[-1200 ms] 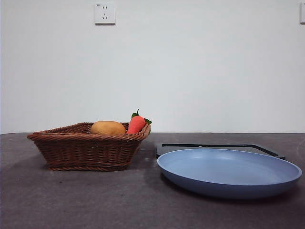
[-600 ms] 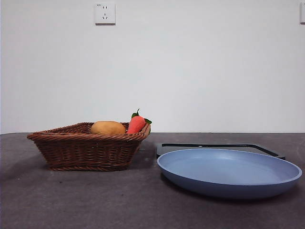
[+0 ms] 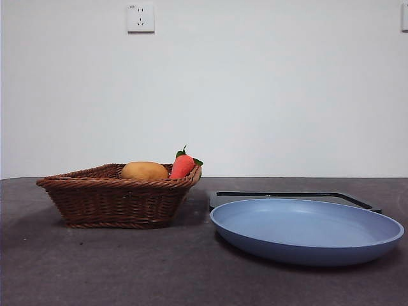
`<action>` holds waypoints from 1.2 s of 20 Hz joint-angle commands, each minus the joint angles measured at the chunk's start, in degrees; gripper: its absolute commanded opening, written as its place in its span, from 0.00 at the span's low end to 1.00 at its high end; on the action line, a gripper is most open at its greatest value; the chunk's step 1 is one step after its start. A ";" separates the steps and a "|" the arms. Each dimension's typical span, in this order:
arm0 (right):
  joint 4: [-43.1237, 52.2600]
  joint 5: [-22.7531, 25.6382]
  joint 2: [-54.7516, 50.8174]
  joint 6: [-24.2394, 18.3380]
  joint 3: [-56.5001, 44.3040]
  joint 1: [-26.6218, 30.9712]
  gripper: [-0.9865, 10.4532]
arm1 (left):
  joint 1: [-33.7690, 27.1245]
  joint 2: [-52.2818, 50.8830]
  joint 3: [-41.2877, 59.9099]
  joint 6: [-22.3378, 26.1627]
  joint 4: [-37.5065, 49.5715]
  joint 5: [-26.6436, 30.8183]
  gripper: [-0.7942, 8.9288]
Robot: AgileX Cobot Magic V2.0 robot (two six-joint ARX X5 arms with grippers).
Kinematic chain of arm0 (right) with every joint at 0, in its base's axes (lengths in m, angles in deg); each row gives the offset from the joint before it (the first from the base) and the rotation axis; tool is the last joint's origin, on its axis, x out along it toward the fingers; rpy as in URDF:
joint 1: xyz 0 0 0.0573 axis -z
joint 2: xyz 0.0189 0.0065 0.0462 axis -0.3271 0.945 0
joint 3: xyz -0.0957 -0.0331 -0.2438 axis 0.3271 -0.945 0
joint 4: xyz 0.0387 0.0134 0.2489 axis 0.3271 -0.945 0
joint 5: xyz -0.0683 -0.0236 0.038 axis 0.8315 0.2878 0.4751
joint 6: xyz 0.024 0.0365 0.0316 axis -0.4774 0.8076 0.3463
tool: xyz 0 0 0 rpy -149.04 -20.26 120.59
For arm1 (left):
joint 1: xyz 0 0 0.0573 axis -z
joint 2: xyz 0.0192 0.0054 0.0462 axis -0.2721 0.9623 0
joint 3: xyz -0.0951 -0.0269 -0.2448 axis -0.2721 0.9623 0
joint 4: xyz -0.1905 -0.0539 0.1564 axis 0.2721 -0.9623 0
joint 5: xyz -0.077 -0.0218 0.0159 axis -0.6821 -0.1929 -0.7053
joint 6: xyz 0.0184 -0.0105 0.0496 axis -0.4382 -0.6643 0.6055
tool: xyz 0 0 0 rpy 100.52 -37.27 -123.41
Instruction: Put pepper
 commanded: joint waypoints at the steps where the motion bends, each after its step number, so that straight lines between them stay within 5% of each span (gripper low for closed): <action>1: 0.39 -0.04 0.33 -1.01 0.90 -0.20 0.12 | -0.13 0.11 -0.74 1.16 0.22 -0.26 0.21; 3: 0.42 -0.02 0.42 0.11 0.90 -0.20 0.25 | -0.13 0.11 -0.74 0.81 0.20 -0.26 0.39; 5: 0.42 -0.02 1.09 1.22 0.90 -0.20 0.36 | -0.13 0.11 -0.74 -0.52 0.24 -0.28 0.41; 24: 19.23 0.72 39.21 2.54 0.90 -0.20 0.36 | -0.13 0.11 -0.74 -0.68 0.63 -0.28 0.41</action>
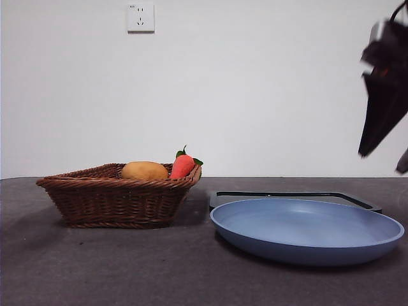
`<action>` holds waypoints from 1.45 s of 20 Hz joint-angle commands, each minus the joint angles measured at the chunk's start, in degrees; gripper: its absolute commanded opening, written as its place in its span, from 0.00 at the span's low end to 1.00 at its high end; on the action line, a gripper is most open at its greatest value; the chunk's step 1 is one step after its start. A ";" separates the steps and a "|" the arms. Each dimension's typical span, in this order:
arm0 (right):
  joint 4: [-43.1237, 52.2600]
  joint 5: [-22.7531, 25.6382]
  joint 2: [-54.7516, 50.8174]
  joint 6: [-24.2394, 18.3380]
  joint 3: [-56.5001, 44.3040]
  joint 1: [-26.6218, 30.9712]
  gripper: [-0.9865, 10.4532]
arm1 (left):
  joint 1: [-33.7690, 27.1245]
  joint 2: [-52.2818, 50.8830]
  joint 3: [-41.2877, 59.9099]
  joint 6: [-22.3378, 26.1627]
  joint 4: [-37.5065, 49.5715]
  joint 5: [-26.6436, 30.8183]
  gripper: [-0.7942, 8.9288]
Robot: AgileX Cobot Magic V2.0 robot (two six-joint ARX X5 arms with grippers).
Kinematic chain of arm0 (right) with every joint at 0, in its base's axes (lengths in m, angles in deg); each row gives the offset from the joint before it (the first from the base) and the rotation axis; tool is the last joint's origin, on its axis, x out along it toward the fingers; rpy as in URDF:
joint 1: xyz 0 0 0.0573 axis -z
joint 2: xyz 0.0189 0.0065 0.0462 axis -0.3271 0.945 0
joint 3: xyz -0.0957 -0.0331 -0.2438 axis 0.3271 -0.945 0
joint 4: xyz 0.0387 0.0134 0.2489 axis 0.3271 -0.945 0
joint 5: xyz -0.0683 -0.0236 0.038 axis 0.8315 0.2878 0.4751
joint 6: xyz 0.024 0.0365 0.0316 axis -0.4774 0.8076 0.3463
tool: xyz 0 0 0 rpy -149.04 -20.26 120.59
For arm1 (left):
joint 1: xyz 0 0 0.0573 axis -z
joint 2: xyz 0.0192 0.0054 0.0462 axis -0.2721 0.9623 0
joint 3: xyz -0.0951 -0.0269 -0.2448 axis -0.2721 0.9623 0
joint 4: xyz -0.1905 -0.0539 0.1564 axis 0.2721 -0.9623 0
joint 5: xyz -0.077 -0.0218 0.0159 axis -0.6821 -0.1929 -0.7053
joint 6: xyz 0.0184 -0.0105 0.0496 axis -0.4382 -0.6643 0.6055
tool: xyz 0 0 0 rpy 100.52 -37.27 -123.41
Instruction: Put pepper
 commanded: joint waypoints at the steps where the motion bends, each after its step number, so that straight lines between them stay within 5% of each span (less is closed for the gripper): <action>1: 2.21 1.64 4.50 0.09 0.87 -0.20 0.36 | -0.13 0.15 -0.74 -0.20 0.70 -0.26 0.41; 10: 6.36 2.80 15.69 -0.92 0.87 -0.59 0.33 | -0.13 0.15 -0.74 -0.17 0.74 -0.17 0.41; 16: 6.71 2.43 17.75 -0.72 0.87 -0.92 0.11 | -0.13 0.17 -0.74 -0.20 0.72 -0.22 0.41; 20: 7.02 2.47 17.73 -0.31 0.87 -0.79 0.09 | -0.07 0.17 -0.74 -0.20 0.72 -0.17 0.41; 24: 6.75 2.45 14.71 0.44 0.87 -0.79 0.09 | 1.20 2.01 -0.85 -0.66 1.36 -0.04 0.41; 29: 5.44 2.56 2.34 2.25 0.94 -0.72 0.09 | 7.06 7.93 -0.96 -6.95 10.10 1.97 0.41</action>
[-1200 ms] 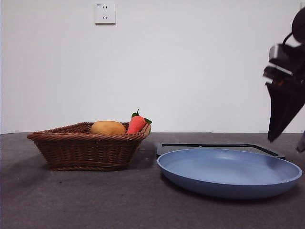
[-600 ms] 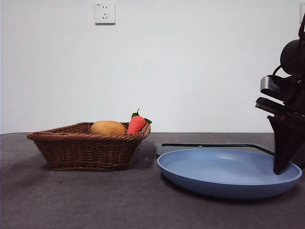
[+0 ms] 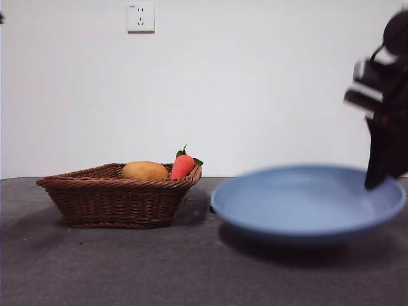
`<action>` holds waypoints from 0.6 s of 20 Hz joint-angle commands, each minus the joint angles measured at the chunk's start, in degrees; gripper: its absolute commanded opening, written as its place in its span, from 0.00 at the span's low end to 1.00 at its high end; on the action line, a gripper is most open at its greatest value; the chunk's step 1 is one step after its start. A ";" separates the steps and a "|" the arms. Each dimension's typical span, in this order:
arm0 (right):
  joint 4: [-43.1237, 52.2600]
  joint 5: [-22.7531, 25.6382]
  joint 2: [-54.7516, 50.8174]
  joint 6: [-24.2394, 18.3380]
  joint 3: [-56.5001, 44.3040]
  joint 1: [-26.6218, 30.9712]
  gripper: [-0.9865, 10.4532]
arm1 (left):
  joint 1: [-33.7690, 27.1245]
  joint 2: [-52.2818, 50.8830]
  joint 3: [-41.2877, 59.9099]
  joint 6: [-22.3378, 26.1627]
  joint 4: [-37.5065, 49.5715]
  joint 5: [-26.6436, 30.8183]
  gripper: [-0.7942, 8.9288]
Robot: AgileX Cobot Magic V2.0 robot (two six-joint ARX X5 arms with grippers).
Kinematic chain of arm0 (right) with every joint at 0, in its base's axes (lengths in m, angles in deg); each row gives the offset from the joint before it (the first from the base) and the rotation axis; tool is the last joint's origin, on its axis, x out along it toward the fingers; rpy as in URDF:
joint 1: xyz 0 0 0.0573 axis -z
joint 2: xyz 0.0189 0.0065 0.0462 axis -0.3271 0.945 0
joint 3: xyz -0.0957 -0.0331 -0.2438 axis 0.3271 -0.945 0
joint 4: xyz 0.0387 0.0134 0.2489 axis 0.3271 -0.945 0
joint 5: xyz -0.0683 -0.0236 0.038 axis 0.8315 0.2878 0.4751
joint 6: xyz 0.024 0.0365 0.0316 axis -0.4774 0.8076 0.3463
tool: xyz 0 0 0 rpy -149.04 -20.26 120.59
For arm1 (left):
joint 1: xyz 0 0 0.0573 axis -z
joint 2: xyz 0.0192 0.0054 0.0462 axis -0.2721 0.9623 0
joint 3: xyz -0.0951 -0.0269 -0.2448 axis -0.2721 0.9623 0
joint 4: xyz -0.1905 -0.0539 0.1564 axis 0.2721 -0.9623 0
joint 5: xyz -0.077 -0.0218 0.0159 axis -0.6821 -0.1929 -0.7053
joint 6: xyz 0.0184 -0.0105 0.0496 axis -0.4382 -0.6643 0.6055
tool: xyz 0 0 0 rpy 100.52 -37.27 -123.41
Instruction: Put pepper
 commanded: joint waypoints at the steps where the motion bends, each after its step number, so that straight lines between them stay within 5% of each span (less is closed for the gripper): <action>1: -0.83 -0.04 -4.92 1.16 0.72 -0.02 0.09 | 3.02 3.23 -1.14 -4.20 4.72 2.10 0.41; 12: -6.38 0.17 -24.83 1.73 0.74 1.38 0.09 | 20.11 40.65 -24.81 -8.26 5.73 29.31 0.41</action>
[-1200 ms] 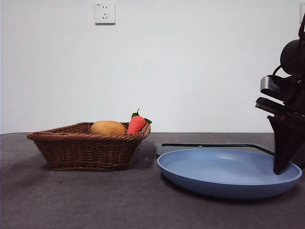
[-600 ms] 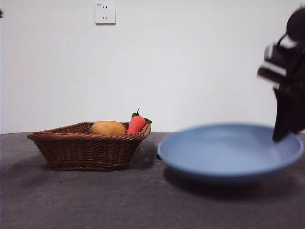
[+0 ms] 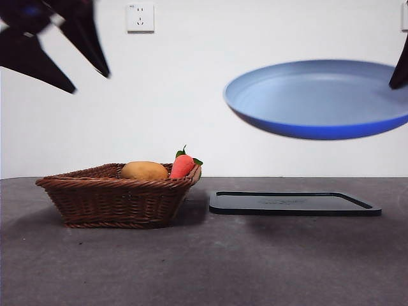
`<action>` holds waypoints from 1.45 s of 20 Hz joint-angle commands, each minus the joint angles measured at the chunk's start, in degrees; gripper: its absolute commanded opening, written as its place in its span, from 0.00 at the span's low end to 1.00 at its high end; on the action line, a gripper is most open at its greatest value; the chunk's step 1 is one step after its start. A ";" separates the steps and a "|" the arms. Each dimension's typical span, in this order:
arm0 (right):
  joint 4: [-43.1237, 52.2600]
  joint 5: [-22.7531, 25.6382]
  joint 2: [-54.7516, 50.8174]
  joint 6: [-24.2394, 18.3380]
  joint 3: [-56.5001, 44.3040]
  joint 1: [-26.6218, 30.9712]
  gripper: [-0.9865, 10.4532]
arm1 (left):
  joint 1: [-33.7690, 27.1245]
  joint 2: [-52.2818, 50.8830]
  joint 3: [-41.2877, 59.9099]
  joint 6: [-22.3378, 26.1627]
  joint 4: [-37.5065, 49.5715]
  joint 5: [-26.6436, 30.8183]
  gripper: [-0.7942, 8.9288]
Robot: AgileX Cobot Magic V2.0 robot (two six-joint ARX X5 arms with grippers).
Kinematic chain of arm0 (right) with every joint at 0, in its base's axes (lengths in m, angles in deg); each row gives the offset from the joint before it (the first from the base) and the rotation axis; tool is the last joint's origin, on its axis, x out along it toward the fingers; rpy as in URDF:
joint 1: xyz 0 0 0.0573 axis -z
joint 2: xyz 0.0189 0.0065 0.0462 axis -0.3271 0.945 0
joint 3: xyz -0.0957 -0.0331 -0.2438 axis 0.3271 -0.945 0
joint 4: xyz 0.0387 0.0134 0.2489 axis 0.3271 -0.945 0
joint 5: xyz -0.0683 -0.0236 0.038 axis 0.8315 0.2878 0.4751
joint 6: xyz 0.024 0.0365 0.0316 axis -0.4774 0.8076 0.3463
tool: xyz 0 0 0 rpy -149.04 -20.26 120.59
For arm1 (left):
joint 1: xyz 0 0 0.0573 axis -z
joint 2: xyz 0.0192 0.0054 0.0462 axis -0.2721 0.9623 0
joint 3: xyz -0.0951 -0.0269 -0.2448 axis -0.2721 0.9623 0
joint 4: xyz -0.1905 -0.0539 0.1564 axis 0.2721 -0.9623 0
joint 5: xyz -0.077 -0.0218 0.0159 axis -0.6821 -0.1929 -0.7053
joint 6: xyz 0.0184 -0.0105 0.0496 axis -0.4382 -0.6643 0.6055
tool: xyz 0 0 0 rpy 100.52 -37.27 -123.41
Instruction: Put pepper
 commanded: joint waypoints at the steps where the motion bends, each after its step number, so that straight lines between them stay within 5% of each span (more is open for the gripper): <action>1: 0.42 -0.11 -1.18 1.44 0.74 0.02 0.09 | 1.20 8.17 -5.99 -1.66 -0.90 2.64 0.41; 8: 0.50 -0.17 -2.08 1.40 0.74 0.07 0.09 | 2.93 27.02 -18.80 -3.87 -7.85 9.44 0.41; 24: 0.50 -0.46 -2.03 0.26 0.72 0.07 0.09 | 3.28 37.35 -18.95 -7.76 -7.63 12.46 0.41; 29: 0.72 -0.44 -2.03 0.26 0.72 0.07 0.09 | 3.30 37.35 -18.93 -7.76 -8.09 11.87 0.20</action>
